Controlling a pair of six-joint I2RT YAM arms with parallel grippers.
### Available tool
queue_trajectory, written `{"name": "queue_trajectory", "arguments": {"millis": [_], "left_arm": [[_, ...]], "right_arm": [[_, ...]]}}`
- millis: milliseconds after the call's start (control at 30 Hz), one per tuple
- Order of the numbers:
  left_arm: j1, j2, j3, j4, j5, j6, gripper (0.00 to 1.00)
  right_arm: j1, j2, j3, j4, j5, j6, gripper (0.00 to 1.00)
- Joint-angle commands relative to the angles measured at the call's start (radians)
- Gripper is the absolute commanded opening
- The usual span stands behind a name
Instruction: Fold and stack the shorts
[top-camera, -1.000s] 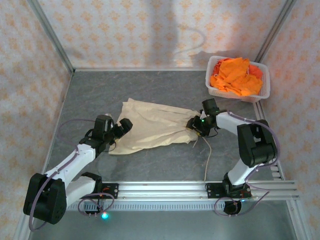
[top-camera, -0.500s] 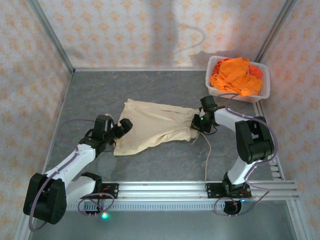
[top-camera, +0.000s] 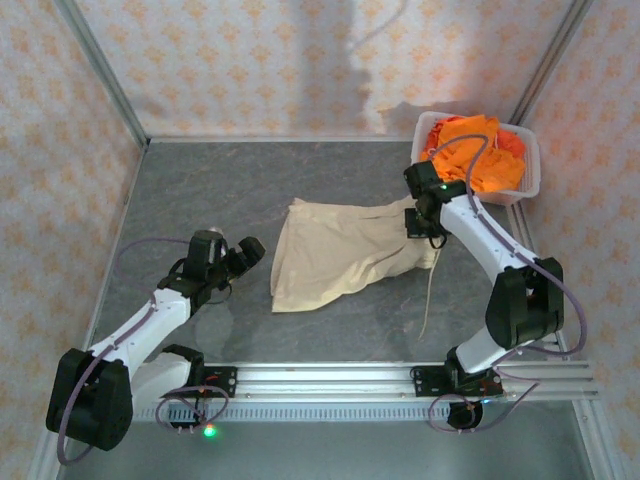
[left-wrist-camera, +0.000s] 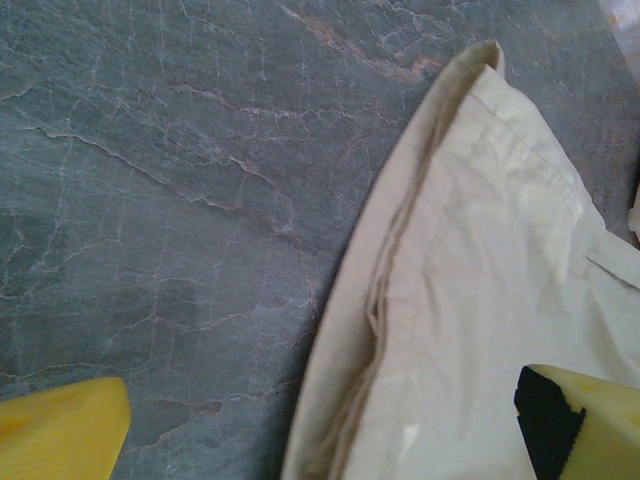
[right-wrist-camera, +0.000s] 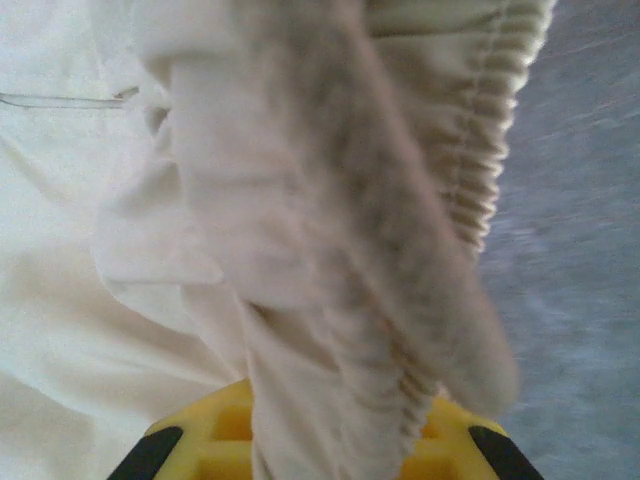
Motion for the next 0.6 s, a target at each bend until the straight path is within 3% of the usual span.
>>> {"name": "queue_trajectory", "arguments": {"millis": [0,133,333,500,567], "left_arm": [[-0.012,-0.029,0.023,-0.026,-0.024,0.015,1.0],[-0.011,-0.033,0.022,-0.029,-0.026,0.014,1.0],[-0.011,-0.036,0.021,-0.032,-0.028,0.011,1.0],[-0.011,-0.045,0.018,-0.035,-0.043,0.0,1.0],[-0.011,-0.06,0.01,-0.034,-0.056,-0.01,1.0]], "right_arm": [[0.042,0.01,0.106,-0.175,0.268,-0.086,0.0],[0.131,0.084,0.227,-0.25,0.384,-0.087,0.0],[0.356,0.269,0.412,-0.348,0.466,-0.02,0.0],[0.552,0.484,0.586,-0.371,0.409,0.023,0.05],[0.607,0.551,0.647,-0.36,0.288,0.025,0.12]]}}
